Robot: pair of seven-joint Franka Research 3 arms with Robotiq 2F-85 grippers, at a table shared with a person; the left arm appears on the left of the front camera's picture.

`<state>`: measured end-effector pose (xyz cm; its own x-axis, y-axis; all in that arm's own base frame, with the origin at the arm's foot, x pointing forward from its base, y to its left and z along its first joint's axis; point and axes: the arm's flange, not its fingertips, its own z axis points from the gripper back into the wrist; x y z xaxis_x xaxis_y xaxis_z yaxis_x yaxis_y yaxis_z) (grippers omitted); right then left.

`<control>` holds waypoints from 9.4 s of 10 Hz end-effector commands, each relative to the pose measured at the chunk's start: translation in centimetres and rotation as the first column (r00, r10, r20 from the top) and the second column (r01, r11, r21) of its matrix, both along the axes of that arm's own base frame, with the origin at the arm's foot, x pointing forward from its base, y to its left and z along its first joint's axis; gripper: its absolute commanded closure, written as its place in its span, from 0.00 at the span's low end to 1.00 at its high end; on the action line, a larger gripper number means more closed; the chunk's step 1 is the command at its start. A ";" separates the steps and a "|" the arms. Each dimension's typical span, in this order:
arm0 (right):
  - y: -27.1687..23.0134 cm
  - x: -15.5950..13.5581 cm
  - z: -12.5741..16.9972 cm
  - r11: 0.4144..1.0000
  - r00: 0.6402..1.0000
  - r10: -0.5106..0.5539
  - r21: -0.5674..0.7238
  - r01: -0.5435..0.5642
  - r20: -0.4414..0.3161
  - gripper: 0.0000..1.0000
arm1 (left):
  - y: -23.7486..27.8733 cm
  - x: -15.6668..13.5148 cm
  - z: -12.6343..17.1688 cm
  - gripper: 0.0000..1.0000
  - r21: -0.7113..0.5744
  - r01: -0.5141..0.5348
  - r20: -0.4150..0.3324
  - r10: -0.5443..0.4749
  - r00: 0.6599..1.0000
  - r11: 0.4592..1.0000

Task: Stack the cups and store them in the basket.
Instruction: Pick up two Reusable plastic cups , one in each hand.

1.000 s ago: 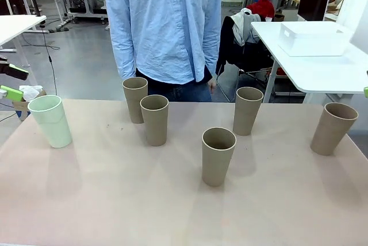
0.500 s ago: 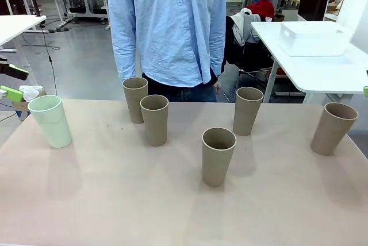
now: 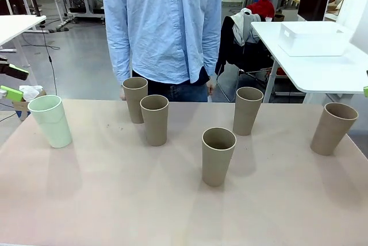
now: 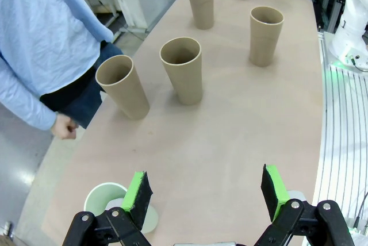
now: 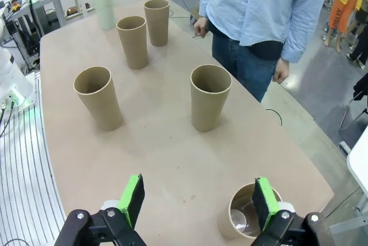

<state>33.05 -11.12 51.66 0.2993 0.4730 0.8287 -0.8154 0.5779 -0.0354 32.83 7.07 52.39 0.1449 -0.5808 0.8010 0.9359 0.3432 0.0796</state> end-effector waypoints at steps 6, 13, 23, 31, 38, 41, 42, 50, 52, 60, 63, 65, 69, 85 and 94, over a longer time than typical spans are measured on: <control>-0.2 0.3 0.2 1.000 1.000 0.016 0.007 -0.016 0.025 0.00 | -0.1 0.4 0.1 0.00 -0.017 0.014 0.021 -0.013 1.000 1.000; -8.0 9.4 -0.7 0.979 0.988 0.154 0.133 -0.154 0.010 0.00 | 8.1 7.6 -0.3 0.00 -0.093 0.238 0.015 -0.237 0.971 0.967; -11.9 12.3 -9.3 0.908 0.947 0.320 0.287 -0.304 -0.010 0.00 | 11.5 11.3 -9.0 0.00 -0.265 0.341 0.092 -0.329 0.940 0.902; -18.0 12.2 -21.8 0.769 0.894 0.409 0.459 -0.445 0.182 0.00 | 18.6 14.1 -19.3 0.00 -0.504 0.325 0.260 -0.219 0.941 0.800; -15.3 12.2 -25.5 0.746 0.900 0.399 0.509 -0.429 0.174 0.00 | 17.9 16.5 -24.1 0.00 -0.522 0.267 0.211 -0.181 0.961 0.810; -15.0 12.0 -26.0 0.746 0.905 0.389 0.518 -0.418 0.169 0.00 | 17.5 17.1 -25.0 0.00 -0.484 0.245 0.198 -0.167 0.966 0.840; -14.6 12.0 -26.1 0.750 0.903 0.390 0.507 -0.425 0.182 0.00 | 17.3 17.3 -25.8 0.00 -0.468 0.263 0.193 -0.193 0.962 0.844; -11.3 12.4 -27.8 0.771 0.898 0.363 0.460 -0.440 0.251 0.00 | 15.1 18.5 -29.3 0.00 -0.464 0.277 0.109 -0.256 0.960 0.842; -10.8 13.0 -28.5 0.779 0.901 0.327 0.459 -0.427 0.285 0.00 | 14.5 19.2 -29.7 0.00 -0.467 0.264 0.107 -0.242 0.964 0.844; -9.8 14.9 -30.4 0.778 0.919 0.322 0.490 -0.394 0.227 0.00 | 12.0 20.3 -31.1 0.00 -0.494 0.287 0.078 -0.286 0.955 0.821; -9.5 15.1 -30.8 0.779 0.921 0.329 0.491 -0.390 0.209 0.00 | 11.4 19.2 -30.5 0.00 -0.514 0.332 0.081 -0.341 0.937 0.791; -9.0 15.4 -30.9 0.780 0.923 0.329 0.494 -0.385 0.199 0.00 | 9.9 18.7 -30.1 0.00 -0.516 0.346 0.092 -0.351 0.932 0.784; -8.8 15.1 -30.7 0.780 0.930 0.309 0.507 -0.367 0.197 0.00 | 7.8 18.8 -30.4 0.00 -0.543 0.347 0.111 -0.345 0.932 0.765; -6.6 14.1 -29.8 0.768 0.925 0.360 0.524 -0.367 0.119 0.00 | 6.5 17.4 -29.8 0.00 -0.620 0.407 0.162 -0.398 0.903 0.671; -7.1 14.8 -30.9 0.780 0.925 0.355 0.501 -0.374 0.138 0.80 | 6.0 18.2 -30.9 0.72 -0.521 0.401 0.167 -0.371 0.914 0.753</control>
<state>47.65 -18.43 21.17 0.1602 0.0257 0.9868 -0.9738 0.1677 0.1537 51.46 13.71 22.64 0.0002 -0.0132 0.9999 0.9970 -0.0768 -0.0012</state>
